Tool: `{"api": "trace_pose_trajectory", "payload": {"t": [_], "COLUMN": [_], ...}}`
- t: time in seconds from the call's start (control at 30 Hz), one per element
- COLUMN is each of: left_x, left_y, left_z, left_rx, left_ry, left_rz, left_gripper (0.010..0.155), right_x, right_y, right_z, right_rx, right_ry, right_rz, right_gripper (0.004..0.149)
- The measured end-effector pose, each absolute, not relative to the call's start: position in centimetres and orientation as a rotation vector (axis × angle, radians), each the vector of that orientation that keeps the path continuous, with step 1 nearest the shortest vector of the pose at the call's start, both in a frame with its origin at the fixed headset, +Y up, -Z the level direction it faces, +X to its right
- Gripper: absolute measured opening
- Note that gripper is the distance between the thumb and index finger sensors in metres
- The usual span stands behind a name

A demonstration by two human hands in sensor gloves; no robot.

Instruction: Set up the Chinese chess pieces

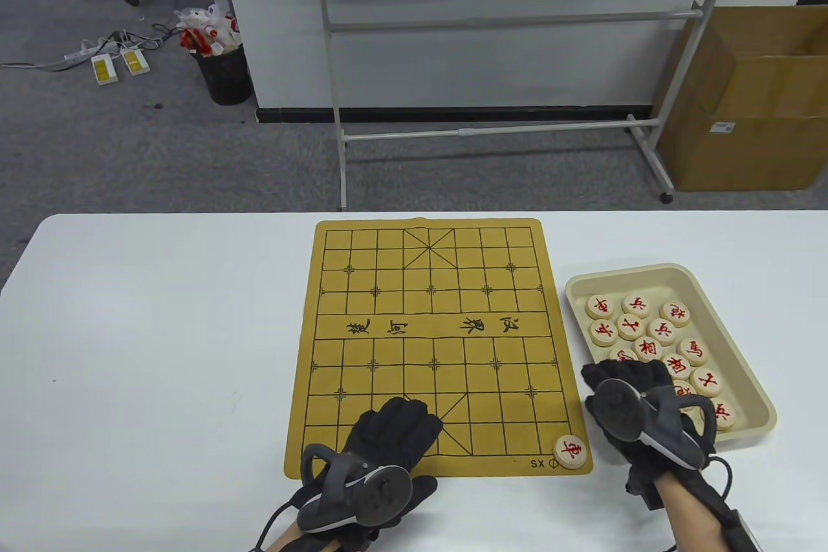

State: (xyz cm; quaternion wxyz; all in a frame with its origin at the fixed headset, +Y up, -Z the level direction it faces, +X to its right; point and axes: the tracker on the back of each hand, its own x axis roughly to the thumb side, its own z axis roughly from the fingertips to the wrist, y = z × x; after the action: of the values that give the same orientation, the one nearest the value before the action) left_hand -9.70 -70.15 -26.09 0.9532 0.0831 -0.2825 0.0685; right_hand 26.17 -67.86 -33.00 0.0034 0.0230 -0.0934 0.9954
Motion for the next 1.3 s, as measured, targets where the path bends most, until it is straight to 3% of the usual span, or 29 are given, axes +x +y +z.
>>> {"api": "trace_pose_trajectory", "payload": {"t": [0.17, 0.27, 0.43, 0.7, 1.3], "left_x": [-9.7, -9.8, -10.0, -9.8, -9.7], "left_y": [-70.2, -70.2, -70.3, -70.5, -70.5], "left_z": [-26.1, -26.1, -26.3, -26.2, -26.2], "left_rx": [0.175, 0.174, 0.161, 0.141, 0.142], "left_ry": [-0.574, -0.569, -0.564, -0.580, -0.573], "left_rz": [0.141, 0.138, 0.144, 0.137, 0.133], "left_gripper": [0.079, 0.079, 0.079, 0.079, 0.078], "right_x": [29.1, 29.5, 29.9, 30.4, 29.9], "right_y": [-68.2, -70.7, -73.6, -74.0, -75.1], "right_z": [-36.0, -38.4, -40.5, -40.3, -40.0], "right_rx": [-0.073, -0.091, -0.105, -0.122, -0.099], "right_ry": [-0.033, 0.285, 0.501, 0.401, 0.376], "right_rz": [3.216, 3.308, 3.314, 3.358, 3.389], "right_gripper": [0.061, 0.064, 0.067, 0.067, 0.075]}}
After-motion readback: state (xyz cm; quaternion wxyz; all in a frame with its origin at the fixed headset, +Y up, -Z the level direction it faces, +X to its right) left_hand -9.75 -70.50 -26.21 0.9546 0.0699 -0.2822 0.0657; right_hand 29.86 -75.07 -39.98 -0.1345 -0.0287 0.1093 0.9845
